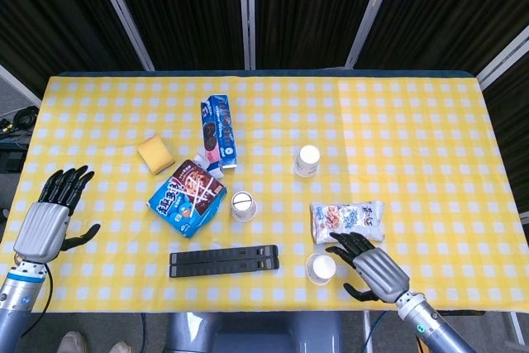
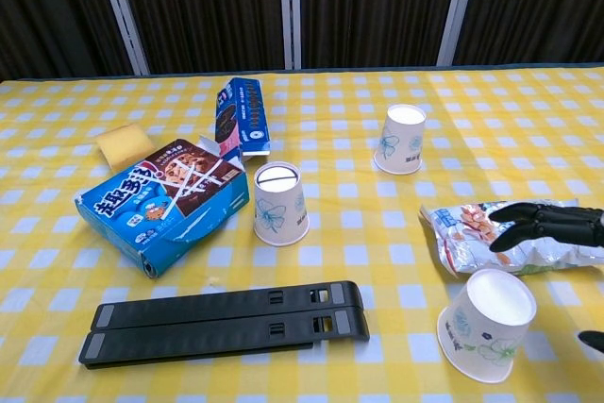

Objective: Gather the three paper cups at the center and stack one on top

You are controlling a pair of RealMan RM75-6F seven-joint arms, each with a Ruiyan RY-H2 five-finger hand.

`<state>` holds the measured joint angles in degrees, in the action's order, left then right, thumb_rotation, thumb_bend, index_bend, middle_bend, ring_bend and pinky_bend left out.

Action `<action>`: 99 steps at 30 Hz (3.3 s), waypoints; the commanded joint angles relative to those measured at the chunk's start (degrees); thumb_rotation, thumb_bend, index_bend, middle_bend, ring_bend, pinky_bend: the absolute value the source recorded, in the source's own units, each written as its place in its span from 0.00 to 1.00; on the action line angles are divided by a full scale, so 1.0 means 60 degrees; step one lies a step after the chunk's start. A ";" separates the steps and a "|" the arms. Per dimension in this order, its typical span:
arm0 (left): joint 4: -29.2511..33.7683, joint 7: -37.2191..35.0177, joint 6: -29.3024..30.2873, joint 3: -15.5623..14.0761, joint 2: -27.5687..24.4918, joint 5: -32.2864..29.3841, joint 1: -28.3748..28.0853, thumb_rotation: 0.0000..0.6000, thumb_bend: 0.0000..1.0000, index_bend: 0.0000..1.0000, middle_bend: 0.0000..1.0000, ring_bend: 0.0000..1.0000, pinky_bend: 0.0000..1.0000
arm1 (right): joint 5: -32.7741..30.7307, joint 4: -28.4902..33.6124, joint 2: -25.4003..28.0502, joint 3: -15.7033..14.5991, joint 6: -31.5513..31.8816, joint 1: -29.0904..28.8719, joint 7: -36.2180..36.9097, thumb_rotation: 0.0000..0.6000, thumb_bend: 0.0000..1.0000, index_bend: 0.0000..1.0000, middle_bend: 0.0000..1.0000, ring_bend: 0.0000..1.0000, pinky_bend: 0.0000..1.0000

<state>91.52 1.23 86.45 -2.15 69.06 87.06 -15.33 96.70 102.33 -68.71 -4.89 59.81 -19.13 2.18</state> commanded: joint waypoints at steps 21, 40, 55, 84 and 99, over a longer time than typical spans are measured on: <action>-0.0060 -0.0216 -0.0385 0.0347 -0.0057 -0.0019 0.0119 1.00 0.25 0.00 0.00 0.00 0.00 | -0.0740 0.0030 -0.0892 0.0162 -0.0438 -0.0396 -0.0485 1.00 0.29 0.25 0.00 0.00 0.00; -0.0061 -0.0297 -0.0508 0.0503 -0.0068 0.0115 0.0217 1.00 0.25 0.00 0.00 0.00 0.00 | -0.1097 -0.0068 -0.1328 0.0280 -0.0092 -0.0418 -0.0999 1.00 0.32 0.41 0.10 0.00 0.00; -0.0058 -0.0231 -0.0495 0.0597 -0.0068 0.0134 0.0294 1.00 0.25 0.00 0.00 0.00 0.00 | -0.1711 0.1271 -0.0287 0.1513 0.0428 -0.0851 -0.1616 1.00 0.32 0.42 0.10 0.00 0.00; 0.0088 -0.0849 -0.0772 0.0747 -0.0486 -0.0085 0.0392 1.00 0.25 0.00 0.00 0.00 0.00 | -0.5301 -0.0554 -0.2689 0.2803 -0.0889 -0.2875 -0.3019 1.00 0.32 0.43 0.10 0.00 0.00; 0.0054 -0.1069 -0.0886 0.0749 -0.0615 -0.0090 0.0410 1.00 0.25 0.00 0.00 0.00 0.00 | -0.5842 -0.1051 -0.3597 0.2909 -0.0915 -0.3400 -0.3439 1.00 0.32 0.43 0.10 0.00 0.00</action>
<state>91.83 -5.17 81.15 2.35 65.38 86.51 -12.87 61.99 96.42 -89.82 12.48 54.29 -39.19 -18.17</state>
